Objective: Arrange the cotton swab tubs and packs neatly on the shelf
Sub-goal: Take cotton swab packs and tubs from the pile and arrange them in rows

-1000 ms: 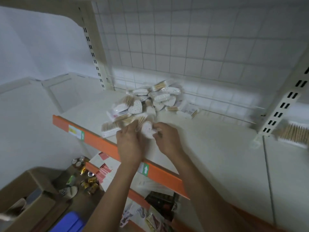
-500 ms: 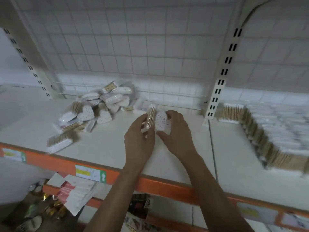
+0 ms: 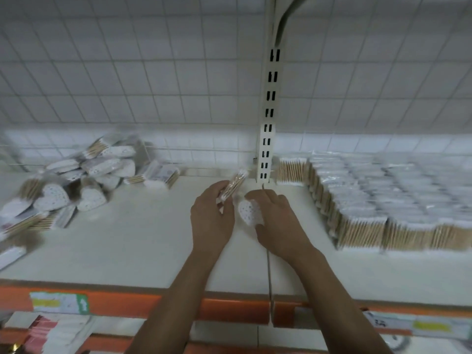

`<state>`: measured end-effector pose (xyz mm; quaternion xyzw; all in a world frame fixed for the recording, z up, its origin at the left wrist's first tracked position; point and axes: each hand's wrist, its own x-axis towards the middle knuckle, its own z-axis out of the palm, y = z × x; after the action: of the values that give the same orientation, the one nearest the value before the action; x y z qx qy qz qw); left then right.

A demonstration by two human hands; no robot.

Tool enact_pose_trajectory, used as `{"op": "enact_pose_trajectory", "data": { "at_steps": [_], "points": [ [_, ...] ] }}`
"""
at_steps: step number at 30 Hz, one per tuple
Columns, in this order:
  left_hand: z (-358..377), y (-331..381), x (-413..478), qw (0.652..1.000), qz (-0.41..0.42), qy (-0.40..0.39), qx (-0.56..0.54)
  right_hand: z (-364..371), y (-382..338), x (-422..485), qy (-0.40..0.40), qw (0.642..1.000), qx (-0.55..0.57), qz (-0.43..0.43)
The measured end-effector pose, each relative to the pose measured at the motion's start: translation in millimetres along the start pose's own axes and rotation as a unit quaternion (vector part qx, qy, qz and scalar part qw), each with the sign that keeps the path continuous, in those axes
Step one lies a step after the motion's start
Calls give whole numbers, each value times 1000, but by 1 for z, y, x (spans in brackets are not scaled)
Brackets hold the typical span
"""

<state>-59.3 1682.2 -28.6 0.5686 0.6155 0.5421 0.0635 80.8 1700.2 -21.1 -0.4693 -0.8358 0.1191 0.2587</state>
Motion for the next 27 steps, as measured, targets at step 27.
{"op": "enact_pose_trajectory", "data": {
  "at_steps": [27],
  "points": [
    [49,32,55,944,311,-99,-41,-121,60,74,-171,961,207,72]
  ]
}}
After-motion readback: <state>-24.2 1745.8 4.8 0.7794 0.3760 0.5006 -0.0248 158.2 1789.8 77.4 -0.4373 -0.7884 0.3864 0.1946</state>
